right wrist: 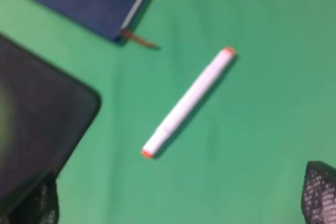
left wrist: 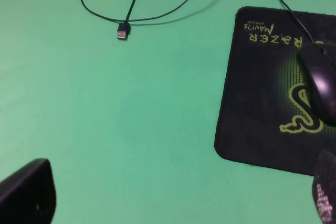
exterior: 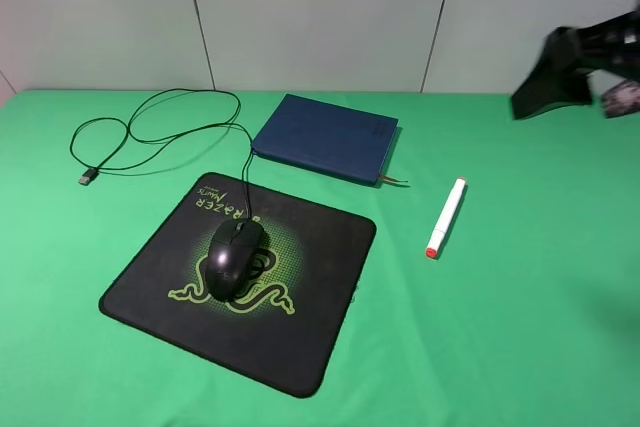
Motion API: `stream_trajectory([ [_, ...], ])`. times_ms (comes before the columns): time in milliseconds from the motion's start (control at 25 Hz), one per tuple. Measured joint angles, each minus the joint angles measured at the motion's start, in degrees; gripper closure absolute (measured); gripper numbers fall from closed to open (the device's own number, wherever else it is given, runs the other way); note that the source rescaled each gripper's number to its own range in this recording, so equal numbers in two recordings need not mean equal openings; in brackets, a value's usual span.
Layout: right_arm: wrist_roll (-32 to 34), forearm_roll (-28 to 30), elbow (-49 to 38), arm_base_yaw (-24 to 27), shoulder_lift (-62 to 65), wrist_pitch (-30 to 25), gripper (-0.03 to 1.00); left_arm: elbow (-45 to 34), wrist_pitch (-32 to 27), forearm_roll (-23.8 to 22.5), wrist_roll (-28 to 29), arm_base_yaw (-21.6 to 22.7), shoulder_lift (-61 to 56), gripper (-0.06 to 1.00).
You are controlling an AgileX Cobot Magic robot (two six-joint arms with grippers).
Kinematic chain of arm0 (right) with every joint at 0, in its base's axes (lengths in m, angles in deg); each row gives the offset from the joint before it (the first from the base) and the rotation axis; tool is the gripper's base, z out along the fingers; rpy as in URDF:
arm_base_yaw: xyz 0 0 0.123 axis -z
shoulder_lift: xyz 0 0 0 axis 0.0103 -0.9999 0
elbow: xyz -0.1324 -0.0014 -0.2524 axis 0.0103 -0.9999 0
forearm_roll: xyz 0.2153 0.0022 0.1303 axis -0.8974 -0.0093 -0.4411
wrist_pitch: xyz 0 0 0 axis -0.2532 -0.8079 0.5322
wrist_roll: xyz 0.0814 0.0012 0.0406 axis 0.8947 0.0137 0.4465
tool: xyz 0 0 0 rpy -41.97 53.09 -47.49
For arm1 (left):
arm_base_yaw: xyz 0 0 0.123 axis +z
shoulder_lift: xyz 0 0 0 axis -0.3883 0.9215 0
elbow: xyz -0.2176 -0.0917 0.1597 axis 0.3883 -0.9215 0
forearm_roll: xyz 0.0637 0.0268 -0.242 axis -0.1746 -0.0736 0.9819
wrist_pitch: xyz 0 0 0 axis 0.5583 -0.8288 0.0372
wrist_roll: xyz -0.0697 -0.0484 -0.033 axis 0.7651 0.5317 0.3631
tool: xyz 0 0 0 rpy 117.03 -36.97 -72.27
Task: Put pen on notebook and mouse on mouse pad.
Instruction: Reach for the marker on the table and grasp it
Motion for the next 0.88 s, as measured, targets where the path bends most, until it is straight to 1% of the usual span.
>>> stream_trajectory([
  [120,2.26,-0.02,1.09,-3.64,-5.54,0.82,-0.03,0.00,0.00,0.00,0.00,0.00,0.00,-0.01],
  [200,4.60,0.16,1.40,-5.73,-9.26,2.52,-0.03,0.00,0.00,0.00,0.00,0.00,0.00,-0.01],
  [280,7.17,0.38,1.45,-6.80,-12.63,4.24,-0.03,0.00,0.05,0.00,0.00,0.00,0.00,-0.01],
  [440,11.07,2.09,1.45,-7.24,-19.57,6.41,-0.03,0.00,0.04,0.00,0.00,0.00,0.00,-0.01],
  [640,14.73,6.69,1.45,-7.24,-27.31,8.54,-0.03,0.00,0.09,-0.07,0.00,0.00,0.00,-0.01],
  [720,15.65,8.43,1.47,-7.24,-29.29,9.79,-0.03,0.00,0.09,-0.07,0.00,0.00,0.00,-0.01],
  [880,16.80,9.80,1.47,-7.24,-31.88,12.99,-0.03,0.00,0.09,-0.07,0.00,0.00,0.00,-0.01],
])
